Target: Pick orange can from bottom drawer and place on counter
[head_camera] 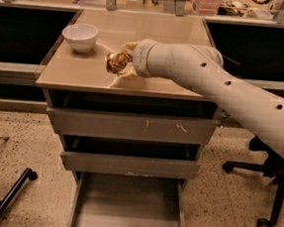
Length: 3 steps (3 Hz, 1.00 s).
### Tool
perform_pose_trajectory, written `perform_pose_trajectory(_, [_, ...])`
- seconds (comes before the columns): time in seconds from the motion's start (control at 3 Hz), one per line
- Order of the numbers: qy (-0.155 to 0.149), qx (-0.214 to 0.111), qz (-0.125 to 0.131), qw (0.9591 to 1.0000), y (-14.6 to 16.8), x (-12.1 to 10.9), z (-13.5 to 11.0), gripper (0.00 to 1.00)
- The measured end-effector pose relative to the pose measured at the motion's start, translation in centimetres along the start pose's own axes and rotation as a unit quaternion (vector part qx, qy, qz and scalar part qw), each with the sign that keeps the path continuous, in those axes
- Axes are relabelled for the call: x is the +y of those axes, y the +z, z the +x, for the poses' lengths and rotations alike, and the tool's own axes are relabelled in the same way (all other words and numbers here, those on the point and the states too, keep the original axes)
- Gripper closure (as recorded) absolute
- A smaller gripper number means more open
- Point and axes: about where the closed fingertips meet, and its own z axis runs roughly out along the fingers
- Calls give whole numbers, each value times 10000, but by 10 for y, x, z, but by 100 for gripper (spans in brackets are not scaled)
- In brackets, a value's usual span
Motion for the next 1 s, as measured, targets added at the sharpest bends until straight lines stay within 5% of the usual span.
perform_pose_trajectory(0.67, [723,-247,-383,9963,31,26,26,100])
perform_pose_trajectory(1.0, [723,-247,-383,9963,30,24,25,82])
